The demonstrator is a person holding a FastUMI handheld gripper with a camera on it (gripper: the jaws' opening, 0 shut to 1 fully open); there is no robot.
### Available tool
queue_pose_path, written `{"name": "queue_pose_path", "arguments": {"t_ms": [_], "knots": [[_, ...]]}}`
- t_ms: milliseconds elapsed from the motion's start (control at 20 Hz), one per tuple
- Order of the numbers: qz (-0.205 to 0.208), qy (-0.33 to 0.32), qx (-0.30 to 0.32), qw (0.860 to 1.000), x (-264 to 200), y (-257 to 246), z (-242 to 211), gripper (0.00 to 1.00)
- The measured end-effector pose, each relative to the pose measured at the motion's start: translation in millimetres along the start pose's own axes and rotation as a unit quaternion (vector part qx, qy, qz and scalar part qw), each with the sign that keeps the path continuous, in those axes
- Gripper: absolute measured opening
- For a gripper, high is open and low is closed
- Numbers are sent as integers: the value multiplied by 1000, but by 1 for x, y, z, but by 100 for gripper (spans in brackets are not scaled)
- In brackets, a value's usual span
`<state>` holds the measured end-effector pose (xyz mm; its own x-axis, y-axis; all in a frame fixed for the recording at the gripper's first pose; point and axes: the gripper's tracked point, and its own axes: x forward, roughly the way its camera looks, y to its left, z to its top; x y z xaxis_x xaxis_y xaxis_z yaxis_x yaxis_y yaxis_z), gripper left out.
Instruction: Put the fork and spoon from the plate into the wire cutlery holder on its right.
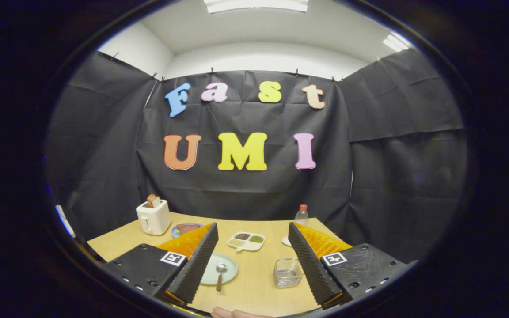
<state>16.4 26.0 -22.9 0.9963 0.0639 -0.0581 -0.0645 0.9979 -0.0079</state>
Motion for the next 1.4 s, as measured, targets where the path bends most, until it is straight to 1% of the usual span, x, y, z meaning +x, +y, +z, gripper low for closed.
{"name": "queue_pose_path", "arguments": {"t_ms": [200,350,550,600,750,1100,1250,1400], "knots": [[1,31,-11,999,19,11,-18,96],[-14,64,-22,998,38,10,-36,96],[-13,125,-7,992,63,13,-68,96],[-7,141,-3,990,69,16,-77,96],[8,200,-6,980,88,24,-112,96],[42,320,-12,946,110,49,-192,96],[46,356,-8,933,114,58,-216,96],[48,385,-21,922,115,61,-241,93]]}}
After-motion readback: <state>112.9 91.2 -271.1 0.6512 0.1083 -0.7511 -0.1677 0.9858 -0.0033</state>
